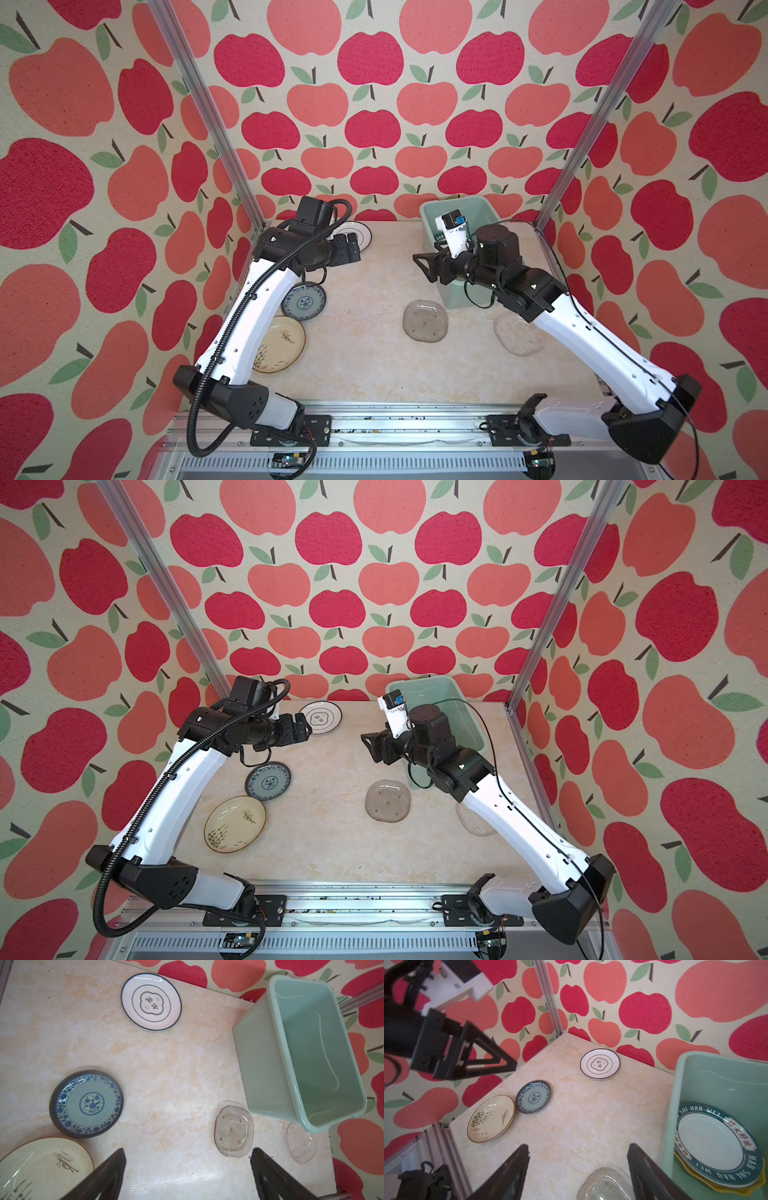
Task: Place the plates into the plastic bin on the countertop
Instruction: 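Lift the right gripper out of the bin while the left draws back, then move the right gripper to the white cloud-motif plate while the left approaches it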
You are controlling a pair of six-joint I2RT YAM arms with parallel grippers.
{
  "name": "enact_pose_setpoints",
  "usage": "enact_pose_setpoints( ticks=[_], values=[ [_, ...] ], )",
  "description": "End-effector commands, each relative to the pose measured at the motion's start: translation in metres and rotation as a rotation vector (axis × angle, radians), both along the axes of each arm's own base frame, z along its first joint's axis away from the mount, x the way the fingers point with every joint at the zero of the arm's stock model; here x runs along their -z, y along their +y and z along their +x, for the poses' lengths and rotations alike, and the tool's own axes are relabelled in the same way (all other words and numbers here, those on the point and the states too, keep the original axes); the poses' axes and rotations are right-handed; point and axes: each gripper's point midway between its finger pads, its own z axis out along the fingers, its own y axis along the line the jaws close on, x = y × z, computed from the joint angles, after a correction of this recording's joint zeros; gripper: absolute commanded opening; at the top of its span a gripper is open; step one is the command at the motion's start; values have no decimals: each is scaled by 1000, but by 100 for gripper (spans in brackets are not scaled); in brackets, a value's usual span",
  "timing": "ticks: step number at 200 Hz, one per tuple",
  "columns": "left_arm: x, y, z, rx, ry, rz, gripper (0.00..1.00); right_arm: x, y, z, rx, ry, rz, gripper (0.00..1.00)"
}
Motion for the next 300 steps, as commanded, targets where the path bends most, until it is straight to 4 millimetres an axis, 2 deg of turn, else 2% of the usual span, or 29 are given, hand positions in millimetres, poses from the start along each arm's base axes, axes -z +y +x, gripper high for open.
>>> enact_pose_setpoints(
  ticks=[1, 60, 105, 128, 187, 250, 272, 300],
  values=[
    [17, 10, 0, -111, 114, -166, 93, 7, 14, -21, -137, -250, -204, 78],
    [72, 45, 15, -280, 249, -331, 92, 31, 53, -47, -336, -571, -532, 79],
    [104, 55, 45, -289, 290, -395, 86, 48, 69, -52, -365, -710, -691, 80],
    [119, 61, 65, -284, 296, -388, 84, 52, 73, -51, -363, -691, -695, 80],
    [179, 72, 121, -300, 358, -421, 77, 71, 91, -47, -350, -572, -661, 80],
    [220, 75, 185, -320, 332, -482, 72, 98, 102, -38, -323, -433, -626, 80],
    [238, 76, 203, -333, 334, -509, 68, 108, 101, -31, -304, -391, -623, 80],
    [255, 77, 223, -344, 325, -533, 58, 116, 102, -22, -287, -356, -619, 80]
  ],
)
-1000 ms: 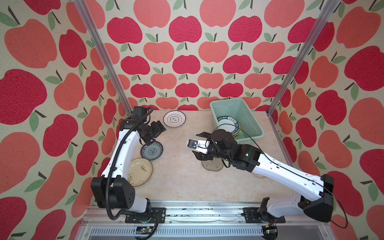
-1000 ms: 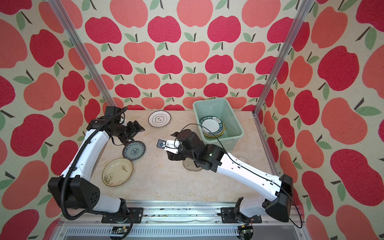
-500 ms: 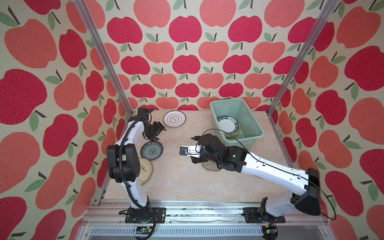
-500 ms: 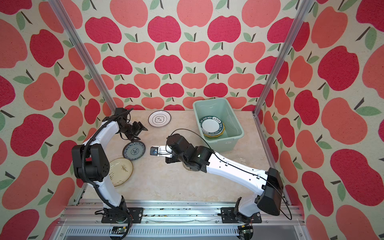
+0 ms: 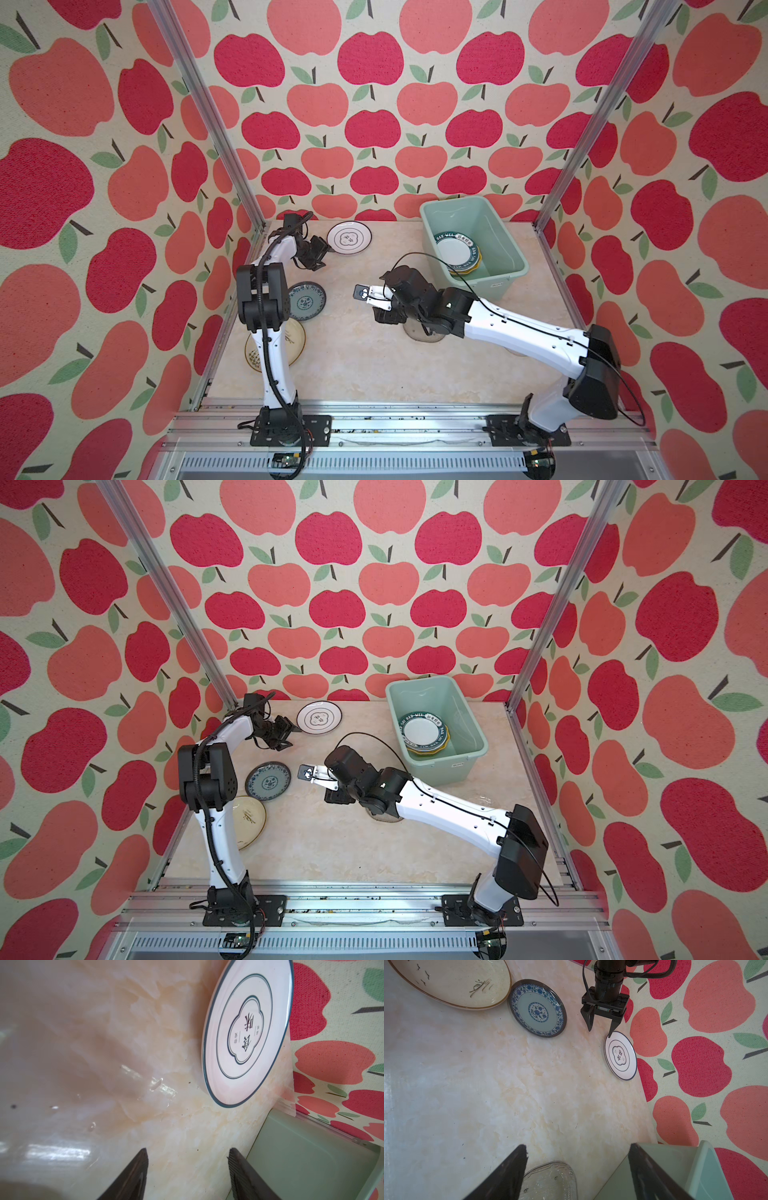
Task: Place the plates into the plastic bin on the countertop
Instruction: 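Move the right gripper to the white cloud-motif plate while the left approaches it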
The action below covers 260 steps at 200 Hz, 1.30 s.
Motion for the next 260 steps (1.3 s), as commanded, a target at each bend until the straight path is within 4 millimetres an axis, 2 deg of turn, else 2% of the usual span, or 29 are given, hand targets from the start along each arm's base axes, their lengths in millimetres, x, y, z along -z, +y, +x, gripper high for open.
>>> enact_pose_setpoints(
  ticks=[1, 28, 65, 95, 139, 186, 212, 240, 260],
  values=[
    [7, 3, 23, -24, -39, -34, 57, -3, 6, 7, 35, 47, 51, 80],
    [19, 4, 39, -43, -57, -49, 49, 2, 6, 11, 51, 70, 55, 80],
    [34, 3, 54, -62, -67, -73, 43, 10, 3, 16, 78, 103, 64, 80],
    [43, 5, 59, -64, -65, -68, 40, 17, 2, 19, 93, 116, 63, 80],
    [55, 3, 64, -58, -66, -75, 27, 23, 1, 25, 110, 126, 62, 80],
    [65, -3, 61, -47, -50, -68, 14, 24, -5, 31, 144, 115, 60, 80],
    [67, -6, 52, -44, -42, -66, 8, 22, -8, 33, 166, 108, 60, 80],
    [61, -10, 38, -30, -39, -58, 4, 15, -12, 37, 202, 94, 82, 80],
    [48, -14, 26, -9, -51, -50, 1, 5, -14, 41, 237, 94, 115, 81]
  ],
)
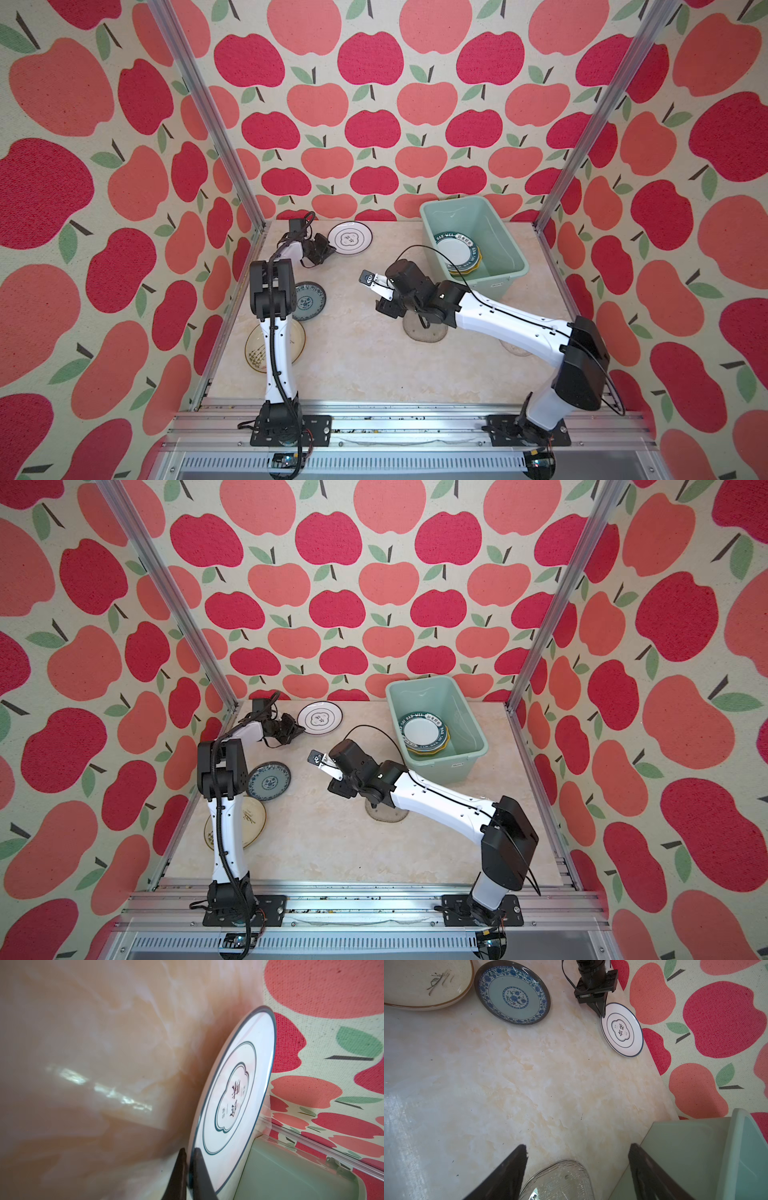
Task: Place the plates into the plastic bin on the countertop
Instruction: 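Move the right gripper to the white cloud-motif plate while the left approaches it, then grip the white plate's rim with both grippers and tilt it up on edge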
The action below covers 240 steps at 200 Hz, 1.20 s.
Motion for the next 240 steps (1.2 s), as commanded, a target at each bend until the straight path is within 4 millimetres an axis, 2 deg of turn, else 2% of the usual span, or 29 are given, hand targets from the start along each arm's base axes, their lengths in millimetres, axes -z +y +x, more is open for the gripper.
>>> enact_pose_setpoints(
  ticks=[1, 45, 101, 140, 155, 177, 202, 240],
  values=[
    [10, -5, -30, 21, 78, 52, 1, -19, -6, 8, 76, -15, 65, 81],
    [-27, -19, -65, 67, 44, 69, 0, -43, -13, 12, 158, -9, 143, 81],
    [-105, -37, -107, 107, -59, 80, 0, -90, -28, 10, 264, 25, 290, 82],
    [-160, -52, -147, 148, -128, 112, 0, -119, -46, 6, 344, 82, 434, 83],
    [-178, -57, -165, 164, -144, 114, 0, -133, -51, 2, 335, 148, 504, 83],
    [-200, -61, -194, 188, -163, 123, 0, -149, -68, 7, 384, 312, 633, 83],
    [-224, -63, -223, 212, -196, 116, 0, -160, -88, 19, 455, 549, 789, 78],
    [-261, -75, -253, 275, -257, 35, 0, -172, -105, 26, 452, 713, 909, 77]
  ],
)
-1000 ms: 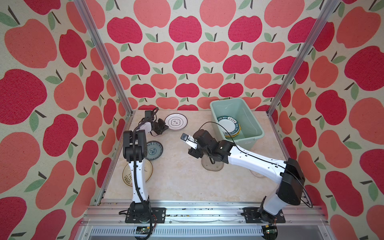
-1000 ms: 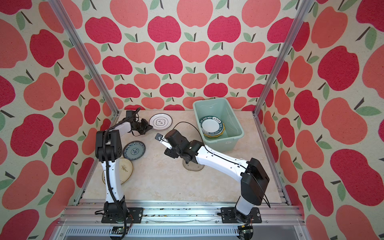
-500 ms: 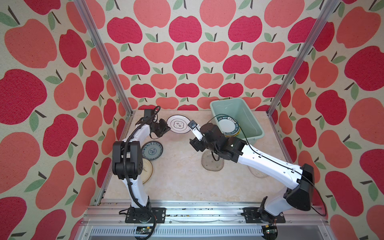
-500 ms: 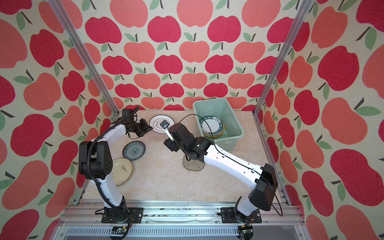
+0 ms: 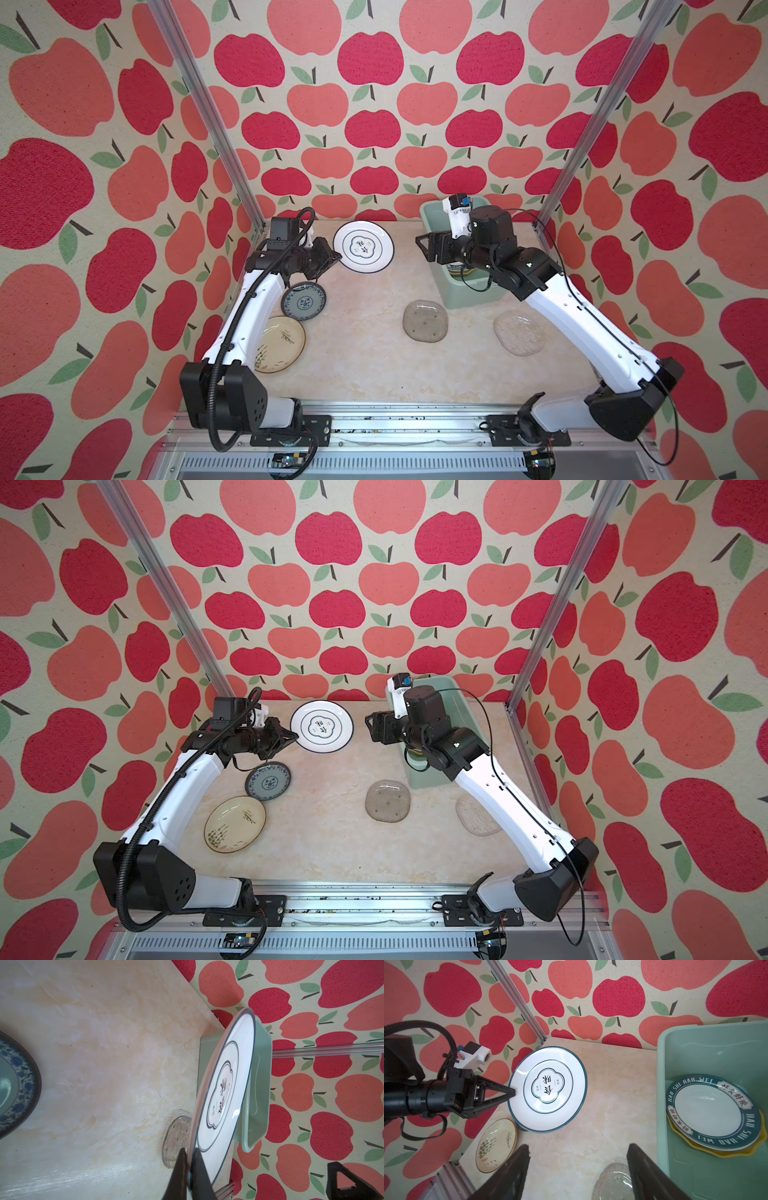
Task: Place the plates into the plastic bin on the countertop
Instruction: 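Grip the white plate's rim with both grippers and tilt it up on edge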
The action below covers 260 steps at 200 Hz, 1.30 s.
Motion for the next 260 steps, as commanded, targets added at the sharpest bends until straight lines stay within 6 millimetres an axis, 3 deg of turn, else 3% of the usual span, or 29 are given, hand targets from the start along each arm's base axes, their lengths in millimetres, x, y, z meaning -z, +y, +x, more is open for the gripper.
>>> enact_pose_setpoints(
  ticks=[1, 42, 80, 165, 203, 260],
  values=[
    [-21, -12, -23, 82, -20, -58, 0, -14, 7, -24, -97, 159, 169, 77],
    [-50, -25, -42, 133, -66, -131, 0, -11, 9, -24, -153, 249, 319, 77],
    [-66, -36, -51, 163, -98, -143, 0, 11, 15, -26, -160, 324, 351, 77],
    [-64, -58, -59, 199, -99, -126, 0, 44, 32, -13, -170, 418, 386, 73],
    [-64, -62, -61, 204, -103, -124, 0, 48, 33, -10, -158, 423, 398, 71],
    [-63, -69, -58, 211, -104, -134, 0, 51, 43, -11, -196, 475, 448, 52]
  ],
)
